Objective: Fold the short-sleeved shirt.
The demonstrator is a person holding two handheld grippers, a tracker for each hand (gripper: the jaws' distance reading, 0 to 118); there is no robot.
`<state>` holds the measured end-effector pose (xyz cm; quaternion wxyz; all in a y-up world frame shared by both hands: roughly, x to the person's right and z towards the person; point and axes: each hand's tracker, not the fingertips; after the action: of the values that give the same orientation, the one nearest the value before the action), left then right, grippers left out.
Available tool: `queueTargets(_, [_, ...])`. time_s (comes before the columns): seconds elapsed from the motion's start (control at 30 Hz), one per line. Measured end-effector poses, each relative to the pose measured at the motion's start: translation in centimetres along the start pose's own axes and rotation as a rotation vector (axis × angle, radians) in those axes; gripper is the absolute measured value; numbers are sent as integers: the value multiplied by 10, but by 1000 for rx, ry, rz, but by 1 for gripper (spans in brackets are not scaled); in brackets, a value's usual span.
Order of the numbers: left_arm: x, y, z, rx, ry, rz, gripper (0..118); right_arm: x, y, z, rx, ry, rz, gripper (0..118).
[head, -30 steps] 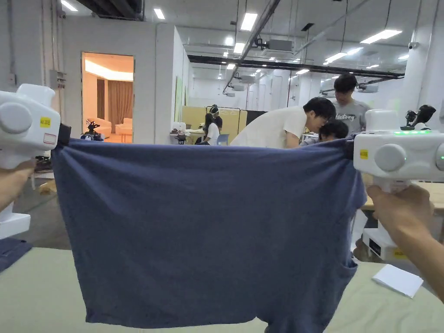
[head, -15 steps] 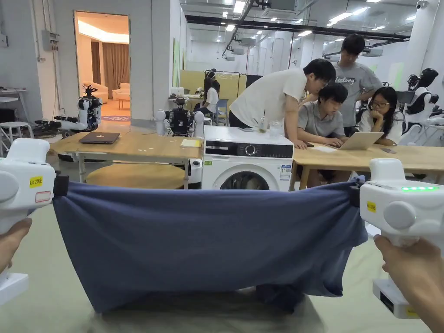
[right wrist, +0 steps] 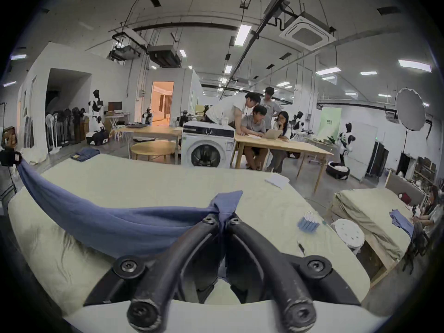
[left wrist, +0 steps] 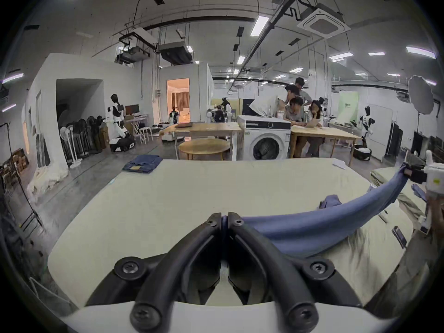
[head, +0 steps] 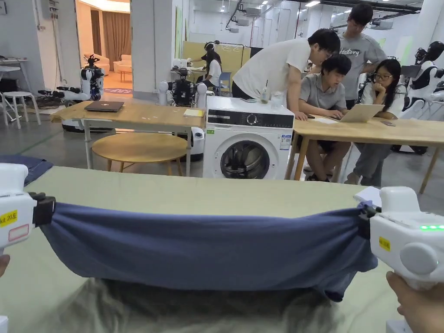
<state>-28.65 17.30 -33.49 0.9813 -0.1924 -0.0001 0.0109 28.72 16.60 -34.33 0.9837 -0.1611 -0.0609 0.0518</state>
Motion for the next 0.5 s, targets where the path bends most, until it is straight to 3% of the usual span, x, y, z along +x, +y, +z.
queueTargets(0.27, [2, -86, 36, -118, 9, 21, 0, -12, -66, 45, -84, -18, 80, 2])
queueTargets(0.5, [-1, -156, 41, -258, 1, 88, 0, 6, -139, 54, -228, 32, 37, 2])
